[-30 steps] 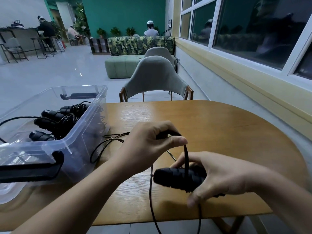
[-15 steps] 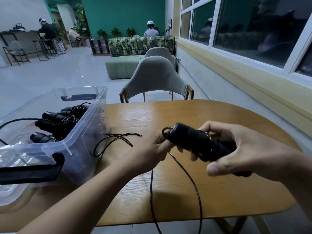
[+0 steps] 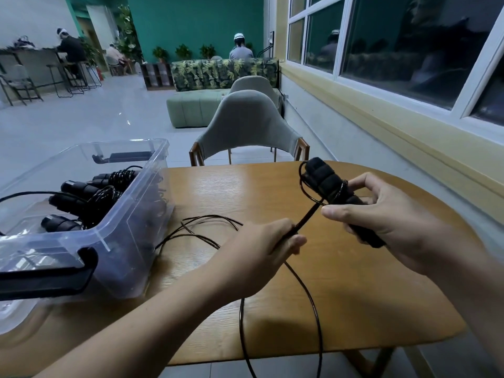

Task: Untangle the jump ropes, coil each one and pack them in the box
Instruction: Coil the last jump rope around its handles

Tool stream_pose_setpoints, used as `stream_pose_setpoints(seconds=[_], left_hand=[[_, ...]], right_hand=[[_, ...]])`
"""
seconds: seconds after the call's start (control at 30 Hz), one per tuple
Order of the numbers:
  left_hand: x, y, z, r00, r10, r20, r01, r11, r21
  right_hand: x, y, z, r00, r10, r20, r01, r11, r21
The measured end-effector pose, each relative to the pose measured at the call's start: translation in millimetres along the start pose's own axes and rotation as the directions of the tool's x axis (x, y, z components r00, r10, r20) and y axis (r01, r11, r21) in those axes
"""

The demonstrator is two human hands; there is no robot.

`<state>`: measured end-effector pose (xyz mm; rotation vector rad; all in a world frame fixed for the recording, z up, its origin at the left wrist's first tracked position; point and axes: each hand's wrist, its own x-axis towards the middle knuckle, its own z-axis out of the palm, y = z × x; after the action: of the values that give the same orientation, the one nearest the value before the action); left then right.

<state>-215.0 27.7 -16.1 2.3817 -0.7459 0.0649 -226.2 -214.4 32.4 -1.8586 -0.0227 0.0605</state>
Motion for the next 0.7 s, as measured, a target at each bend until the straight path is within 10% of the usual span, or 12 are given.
stream_pose_setpoints(seconds=[0.4, 0.7], left_hand=[[-4.8, -7.4, -20.3, 0.980, 0.124, -0.153, -0.134, 0.989, -0.061], [-4.4, -15.3, -27.5, 0.989, 0.091, -0.115, -0.112, 0.975, -0.194]], right_hand=[[6.3, 19.4, 11.1, 0.927, 0.210, 0.311, -0.050, 0.890, -0.453], [-5.8, 6.9, 23.1, 0.725, 0.267, 0.635, -0.008, 0.925, -0.380]])
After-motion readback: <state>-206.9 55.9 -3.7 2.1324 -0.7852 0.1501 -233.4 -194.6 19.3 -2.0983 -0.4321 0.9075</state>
